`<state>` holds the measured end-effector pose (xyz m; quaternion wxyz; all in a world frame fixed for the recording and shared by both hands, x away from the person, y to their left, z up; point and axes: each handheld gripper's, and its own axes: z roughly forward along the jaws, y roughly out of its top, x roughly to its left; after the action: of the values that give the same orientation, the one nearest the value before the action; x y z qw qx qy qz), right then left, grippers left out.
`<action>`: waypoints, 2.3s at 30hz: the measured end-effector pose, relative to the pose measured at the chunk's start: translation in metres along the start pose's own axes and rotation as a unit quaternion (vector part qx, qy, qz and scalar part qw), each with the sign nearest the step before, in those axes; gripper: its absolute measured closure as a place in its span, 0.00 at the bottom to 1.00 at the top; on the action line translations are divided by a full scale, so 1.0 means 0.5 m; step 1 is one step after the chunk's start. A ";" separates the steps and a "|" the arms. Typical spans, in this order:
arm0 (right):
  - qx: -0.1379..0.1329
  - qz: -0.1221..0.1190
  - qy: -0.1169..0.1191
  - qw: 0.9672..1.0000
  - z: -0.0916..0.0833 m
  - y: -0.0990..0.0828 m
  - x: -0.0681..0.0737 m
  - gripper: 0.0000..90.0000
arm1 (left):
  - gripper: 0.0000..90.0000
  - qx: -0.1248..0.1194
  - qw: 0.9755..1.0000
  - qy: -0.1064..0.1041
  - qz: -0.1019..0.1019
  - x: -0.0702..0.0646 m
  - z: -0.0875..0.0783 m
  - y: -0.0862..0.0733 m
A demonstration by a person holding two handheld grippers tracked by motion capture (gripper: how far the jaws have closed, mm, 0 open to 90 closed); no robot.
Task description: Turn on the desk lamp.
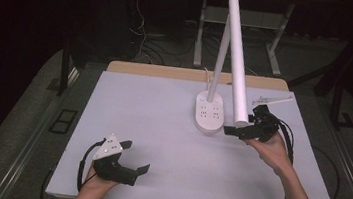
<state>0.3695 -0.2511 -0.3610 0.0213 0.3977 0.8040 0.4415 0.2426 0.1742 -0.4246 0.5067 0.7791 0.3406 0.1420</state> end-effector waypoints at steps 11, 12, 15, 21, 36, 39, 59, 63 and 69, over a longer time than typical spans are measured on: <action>0.013 -0.001 -0.007 1.000 0.038 0.029 -0.012 0.00 | 0.00 -0.003 1.000 0.000 -0.002 0.001 -0.002 0.000; 0.015 0.000 -0.008 1.000 0.040 0.031 -0.014 0.00 | 0.00 -0.002 1.000 0.000 -0.001 0.001 -0.001 0.000; 0.018 -0.003 -0.014 1.000 0.047 0.040 -0.018 0.00 | 0.00 -0.001 1.000 -0.001 0.000 0.000 0.000 0.000; 0.020 0.000 -0.017 1.000 0.057 0.059 -0.025 0.00 | 0.00 0.001 1.000 -0.005 0.002 -0.002 0.001 0.000; 0.009 0.009 -0.045 0.999 0.084 0.085 -0.073 0.19 | 0.00 0.005 1.000 -0.008 0.007 -0.007 0.005 0.000; 0.016 0.001 -0.061 0.998 0.093 0.085 -0.082 0.27 | 0.00 0.004 1.000 -0.007 0.006 -0.006 0.004 0.000; -0.014 0.031 -0.075 0.997 0.136 0.099 -0.127 0.61 | 0.00 0.004 1.000 -0.010 0.009 -0.005 0.005 0.000; -0.014 0.040 -0.078 0.996 0.144 0.107 -0.138 0.66 | 0.00 0.003 1.000 -0.010 0.009 -0.004 0.005 0.000; -0.027 0.066 -0.071 0.995 0.154 0.107 -0.163 0.72 | 0.00 0.003 1.000 -0.010 0.010 -0.003 0.005 0.000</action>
<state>0.4877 -0.2356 -0.3949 0.0598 0.4796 0.7602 0.4342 0.2429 0.1717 -0.4255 0.5059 0.7855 0.3285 0.1383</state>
